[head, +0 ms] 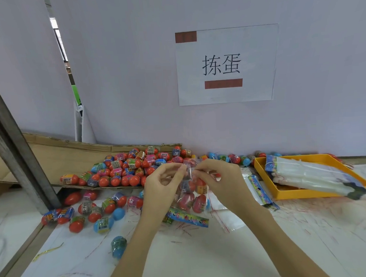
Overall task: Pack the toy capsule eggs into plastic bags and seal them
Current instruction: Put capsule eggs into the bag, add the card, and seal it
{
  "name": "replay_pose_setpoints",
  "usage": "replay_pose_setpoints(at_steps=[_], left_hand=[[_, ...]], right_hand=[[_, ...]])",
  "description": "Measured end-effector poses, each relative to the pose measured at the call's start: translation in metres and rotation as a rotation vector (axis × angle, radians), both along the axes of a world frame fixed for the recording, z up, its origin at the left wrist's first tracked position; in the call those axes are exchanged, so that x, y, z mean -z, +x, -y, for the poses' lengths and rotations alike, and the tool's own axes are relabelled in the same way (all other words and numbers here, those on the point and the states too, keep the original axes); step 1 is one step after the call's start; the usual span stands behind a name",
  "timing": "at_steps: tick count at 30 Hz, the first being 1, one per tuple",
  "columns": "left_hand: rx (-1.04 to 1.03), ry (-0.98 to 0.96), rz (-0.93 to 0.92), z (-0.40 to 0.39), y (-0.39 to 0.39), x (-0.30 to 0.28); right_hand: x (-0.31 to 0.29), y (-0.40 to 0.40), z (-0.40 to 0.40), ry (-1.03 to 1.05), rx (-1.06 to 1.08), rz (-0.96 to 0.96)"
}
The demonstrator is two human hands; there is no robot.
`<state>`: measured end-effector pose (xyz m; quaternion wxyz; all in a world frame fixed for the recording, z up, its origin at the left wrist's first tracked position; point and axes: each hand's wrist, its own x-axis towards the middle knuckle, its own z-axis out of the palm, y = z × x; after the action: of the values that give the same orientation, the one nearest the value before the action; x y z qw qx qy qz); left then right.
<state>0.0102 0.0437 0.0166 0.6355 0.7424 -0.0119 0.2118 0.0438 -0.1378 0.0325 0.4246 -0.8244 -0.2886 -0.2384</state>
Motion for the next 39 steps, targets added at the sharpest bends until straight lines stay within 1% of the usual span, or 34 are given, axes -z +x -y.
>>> replay_pose_setpoints(at_steps=[4, 7, 9, 11, 14, 18, 24, 29, 32, 36, 39], left_hand=[[0.029, -0.182, -0.093, -0.001, -0.001, 0.001], [0.027, -0.216, -0.107, -0.001, -0.001, 0.0], [0.041, -0.225, -0.113, -0.001, -0.001, -0.001], [0.061, -0.205, -0.109, 0.001, -0.001, 0.0], [0.077, -0.155, -0.065, 0.007, -0.001, 0.001], [0.077, -0.106, -0.016, 0.012, -0.003, 0.002], [0.068, 0.009, 0.049, 0.013, -0.003, 0.002], [0.072, 0.047, 0.075, 0.014, -0.005, 0.002], [0.065, 0.08, 0.084, 0.014, -0.004, 0.004], [0.045, 0.075, 0.069, 0.013, -0.003, 0.005], [0.036, 0.14, 0.071, 0.013, -0.003, 0.005]], right_hand=[[0.0, -0.001, 0.0, -0.036, -0.017, 0.019], [0.005, 0.002, 0.002, -0.032, 0.046, 0.029], [0.008, 0.004, 0.002, -0.042, 0.155, 0.063], [0.009, 0.003, 0.0, -0.044, 0.245, 0.155], [0.007, -0.002, -0.008, -0.046, 0.191, 0.217], [0.007, -0.007, -0.016, -0.032, 0.128, 0.217], [0.009, -0.005, -0.014, 0.026, 0.132, 0.145], [0.011, -0.005, -0.015, 0.073, 0.151, 0.083], [0.011, -0.006, -0.016, 0.044, 0.149, 0.108], [0.01, -0.008, -0.017, 0.023, 0.119, 0.152], [0.01, -0.009, -0.017, 0.019, 0.094, 0.144]])
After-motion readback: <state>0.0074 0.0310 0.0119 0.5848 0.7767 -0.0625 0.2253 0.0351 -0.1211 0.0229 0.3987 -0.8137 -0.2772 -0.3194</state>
